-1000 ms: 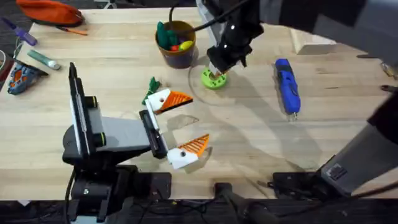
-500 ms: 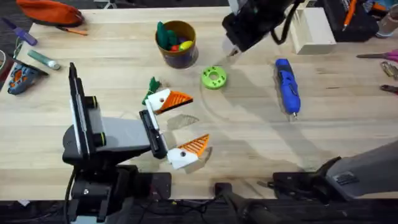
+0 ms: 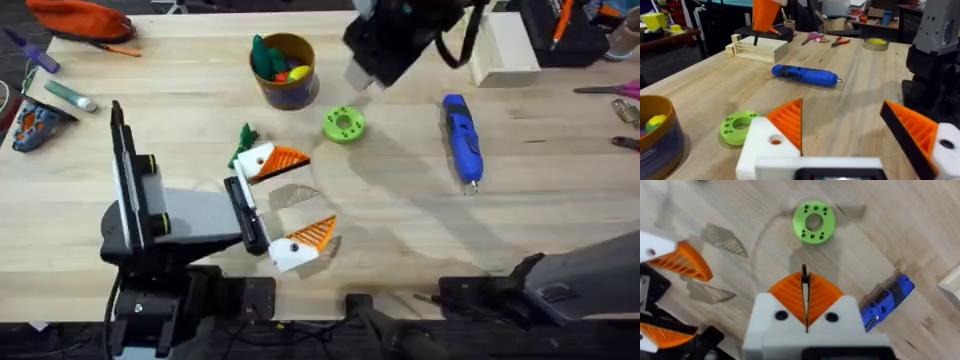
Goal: Pick up the gripper from the table and insert it into the empty holder that is missing its gripper. Then pick up a screw, insert it into the mounting hole, and use the screwdriver to tighten it. Finally, clean up the table by picking up the vegetable and placing it into the bucket.
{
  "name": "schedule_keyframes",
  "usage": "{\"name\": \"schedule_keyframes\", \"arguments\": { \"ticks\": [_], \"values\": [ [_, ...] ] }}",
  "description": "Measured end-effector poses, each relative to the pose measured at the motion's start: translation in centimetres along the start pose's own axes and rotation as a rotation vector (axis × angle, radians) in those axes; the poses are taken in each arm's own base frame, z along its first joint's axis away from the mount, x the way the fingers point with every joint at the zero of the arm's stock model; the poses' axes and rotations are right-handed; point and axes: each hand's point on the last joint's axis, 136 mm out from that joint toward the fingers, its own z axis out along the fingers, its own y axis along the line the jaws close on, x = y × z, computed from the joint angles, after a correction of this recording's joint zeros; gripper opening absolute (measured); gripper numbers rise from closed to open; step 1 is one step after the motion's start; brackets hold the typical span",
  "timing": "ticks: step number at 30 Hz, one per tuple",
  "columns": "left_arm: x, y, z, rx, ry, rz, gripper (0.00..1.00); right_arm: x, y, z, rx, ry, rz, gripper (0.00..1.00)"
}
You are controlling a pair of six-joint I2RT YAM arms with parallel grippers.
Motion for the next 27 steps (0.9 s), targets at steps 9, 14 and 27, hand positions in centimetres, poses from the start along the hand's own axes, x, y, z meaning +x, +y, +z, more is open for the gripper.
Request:
{"name": "schedule_keyframes", "arguments": {
  "ticks": [9, 14, 27],
  "values": [
    [0.0, 0.0, 0.0, 0.0, 0.0, 0.0, 0.985, 0.0, 4.9, -2.9, -0.01, -0.03, -0.209, 0.006],
    [0.0, 0.0, 0.0, 0.0, 0.0, 0.0, 0.985, -0.1, 6.6, -3.5, 0.002, -0.047, -0.29, 0.006],
    [0.0, 0.0, 0.0, 0.0, 0.0, 0.0, 0.985, -1.3, 10.7, -3.5, -0.02, -0.07, -0.448, 0.006]
  ]
}}
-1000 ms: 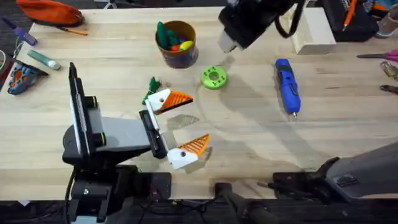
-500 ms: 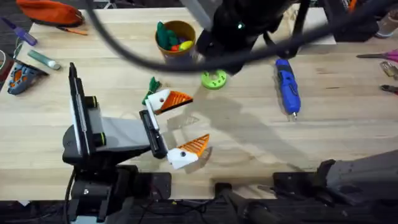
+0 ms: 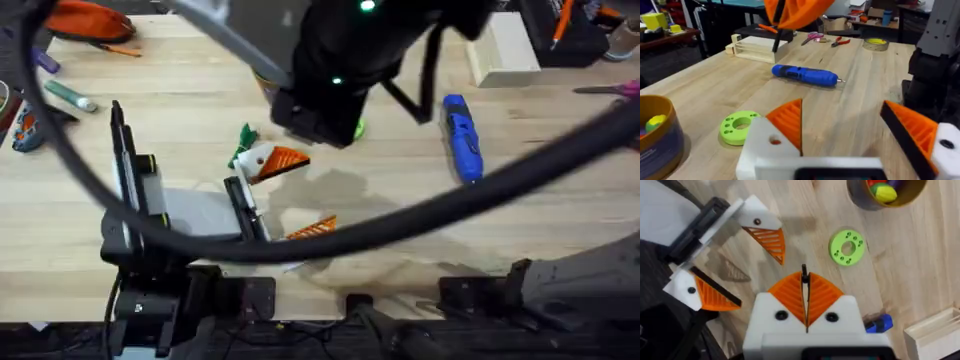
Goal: Pick up the gripper from the table and insert it into the empty holder that is missing its gripper. Then pick up a screw, insert it into the mounting hole, and use the screwdriver to tighten it. Finally, clean up the table by picking up the vegetable and placing it into the bucket.
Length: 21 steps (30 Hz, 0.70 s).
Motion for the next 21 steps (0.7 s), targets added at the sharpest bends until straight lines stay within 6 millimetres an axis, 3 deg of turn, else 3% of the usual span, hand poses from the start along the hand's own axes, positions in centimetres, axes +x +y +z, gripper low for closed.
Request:
{"name": "schedule_keyframes", "arguments": {
  "ticks": [10, 21],
  "values": [
    [0.0, 0.0, 0.0, 0.0, 0.0, 0.0, 0.985, -2.6, 2.0, 0.9, -0.021, -0.004, -0.09, 0.006],
    [0.0, 0.0, 0.0, 0.0, 0.0, 0.0, 0.985, -3.1, 3.4, 1.3, -0.036, -0.001, -0.144, 0.006]
  ]
}}
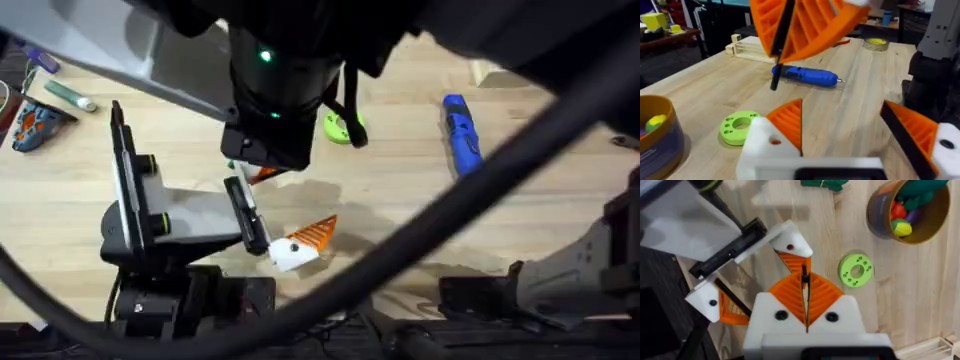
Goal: Pick up the gripper from the table and insert it into the empty holder that is missing its gripper. Then pick up a screw, insert it into the mounting hole, and use the screwdriver to tighten it. Finally, clean up the table by picking up the vegetable and placing it into the bucket.
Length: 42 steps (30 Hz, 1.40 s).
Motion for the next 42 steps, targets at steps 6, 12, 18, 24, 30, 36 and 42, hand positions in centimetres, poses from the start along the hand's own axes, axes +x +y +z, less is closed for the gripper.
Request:
{"name": "schedule_keyframes", "arguments": {
  "ticks": [6, 12, 18, 24, 30, 36, 42],
  "values": [
    [0.0, 0.0, 0.0, 0.0, 0.0, 0.0, 0.985, -0.3, 0.0, 0.8, -0.003, 0.01, -0.013, 0.006],
    [0.0, 0.0, 0.0, 0.0, 0.0, 0.0, 0.985, -0.3, 0.3, 2.3, -0.014, 0.043, -0.025, 0.006],
    [0.0, 0.0, 0.0, 0.0, 0.0, 0.0, 0.985, -0.6, 0.8, 2.5, -0.048, 0.033, -0.028, 0.006],
    [0.0, 0.0, 0.0, 0.0, 0.0, 0.0, 0.985, -0.7, 1.1, 2.5, -0.066, 0.027, -0.03, 0.006],
    [0.0, 0.0, 0.0, 0.0, 0.0, 0.0, 0.985, -0.7, 1.3, 2.4, -0.073, 0.025, -0.03, 0.006],
    [0.0, 0.0, 0.0, 0.0, 0.0, 0.0, 0.985, -0.7, 1.3, 2.4, -0.076, 0.023, -0.03, 0.006],
    [0.0, 0.0, 0.0, 0.0, 0.0, 0.0, 0.985, -0.7, 1.3, 2.5, -0.076, 0.024, -0.03, 0.006]
  ]
}}
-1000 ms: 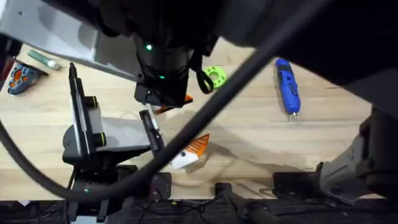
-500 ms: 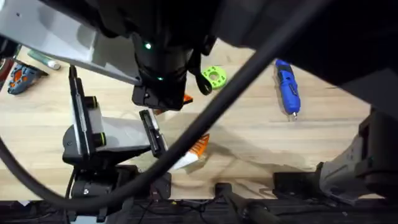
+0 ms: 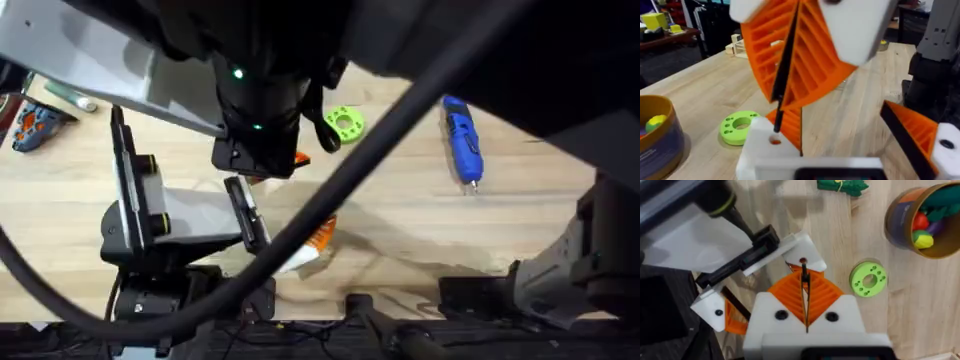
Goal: Pick up the gripper from the table and insert it into the empty holder that is missing its gripper. Then pick up a screw, insert it into the mounting hole, and use the screwdriver to tighten it. Finally, clean up the table by picking up the vegetable and placing it into the bucket.
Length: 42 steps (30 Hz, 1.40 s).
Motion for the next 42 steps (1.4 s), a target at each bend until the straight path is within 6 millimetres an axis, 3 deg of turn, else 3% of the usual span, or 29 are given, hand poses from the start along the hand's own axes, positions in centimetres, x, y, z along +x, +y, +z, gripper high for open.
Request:
{"name": "schedule_keyframes", "arguments": {
  "ticks": [12, 35, 42],
  "values": [
    [0.0, 0.0, 0.0, 0.0, 0.0, 0.0, 0.985, 0.0, 0.1, 1.0, -0.007, 0.021, -0.002, 0.006],
    [0.0, 0.0, 0.0, 0.0, 0.0, 0.0, 0.986, 0.0, 0.1, 1.0, -0.008, 0.022, -0.002, 0.006],
    [0.0, 0.0, 0.0, 0.0, 0.0, 0.0, 0.985, 0.0, 0.2, 2.6, -0.019, 0.057, -0.005, 0.006]
  ]
}}
